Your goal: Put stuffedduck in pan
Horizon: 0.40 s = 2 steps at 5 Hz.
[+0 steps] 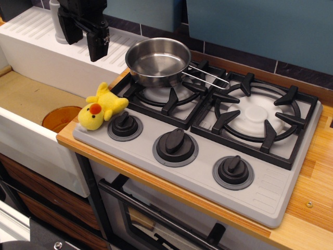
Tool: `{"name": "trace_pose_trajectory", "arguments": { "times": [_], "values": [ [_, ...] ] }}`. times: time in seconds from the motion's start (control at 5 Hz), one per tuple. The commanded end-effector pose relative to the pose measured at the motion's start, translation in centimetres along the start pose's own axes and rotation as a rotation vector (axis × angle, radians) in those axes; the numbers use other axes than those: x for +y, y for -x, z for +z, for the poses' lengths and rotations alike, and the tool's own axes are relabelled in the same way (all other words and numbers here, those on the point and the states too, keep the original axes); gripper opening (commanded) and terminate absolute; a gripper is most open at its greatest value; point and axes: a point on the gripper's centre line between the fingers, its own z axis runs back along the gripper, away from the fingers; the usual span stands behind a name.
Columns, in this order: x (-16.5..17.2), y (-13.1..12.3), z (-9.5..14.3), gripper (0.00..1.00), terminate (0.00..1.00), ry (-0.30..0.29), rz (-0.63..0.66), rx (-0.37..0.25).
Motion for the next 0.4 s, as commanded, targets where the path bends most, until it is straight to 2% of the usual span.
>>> {"name": "trace_pose_trajectory", "arguments": {
  "times": [0.0, 0.2],
  "values": [
    [0.0, 0.0, 0.0, 1.0, 0.0, 0.0, 0.0, 0.0],
    [-1.3, 1.3, 0.7, 1.0, 0.0, -0.038, 0.019, 0.005]
  ]
}}
